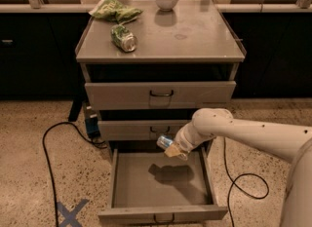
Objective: Place redbull can into bottom drawer
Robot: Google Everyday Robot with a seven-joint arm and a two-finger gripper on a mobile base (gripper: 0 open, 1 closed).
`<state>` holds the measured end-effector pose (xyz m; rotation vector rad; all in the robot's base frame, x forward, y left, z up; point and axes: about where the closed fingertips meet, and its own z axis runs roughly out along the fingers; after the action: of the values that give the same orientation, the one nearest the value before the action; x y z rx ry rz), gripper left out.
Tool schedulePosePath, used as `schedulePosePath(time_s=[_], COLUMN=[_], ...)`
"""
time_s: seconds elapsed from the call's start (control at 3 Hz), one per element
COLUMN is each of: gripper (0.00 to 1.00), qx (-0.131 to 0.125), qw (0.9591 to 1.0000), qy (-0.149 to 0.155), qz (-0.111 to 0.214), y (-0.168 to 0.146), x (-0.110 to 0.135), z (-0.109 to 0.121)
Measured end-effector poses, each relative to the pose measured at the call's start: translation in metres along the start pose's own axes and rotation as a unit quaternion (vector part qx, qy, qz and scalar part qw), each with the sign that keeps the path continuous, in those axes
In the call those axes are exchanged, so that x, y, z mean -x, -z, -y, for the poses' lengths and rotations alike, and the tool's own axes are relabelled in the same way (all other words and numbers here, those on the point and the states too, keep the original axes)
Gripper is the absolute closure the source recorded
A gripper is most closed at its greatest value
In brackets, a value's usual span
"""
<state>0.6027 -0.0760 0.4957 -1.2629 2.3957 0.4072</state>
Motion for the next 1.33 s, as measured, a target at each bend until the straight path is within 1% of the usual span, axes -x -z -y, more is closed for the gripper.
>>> schedulePosePath(time_s=[0.33,0.67,1.0,1.33], gripper=[1.00,1.00,1.00,1.00], qx=[0.000,0.002,0.010,0.022], qw=[1.0000,0.9992,0.9949,0.9905], qy=[0.001,0.034,0.085,0.103], qz=[0.000,0.019,0.053,0.089], y=[0.000,0.022,0.005,-0.037], x=[0.000,0.010,0.015,0.021], z=[0.000,-0.010,-0.030,-0.039])
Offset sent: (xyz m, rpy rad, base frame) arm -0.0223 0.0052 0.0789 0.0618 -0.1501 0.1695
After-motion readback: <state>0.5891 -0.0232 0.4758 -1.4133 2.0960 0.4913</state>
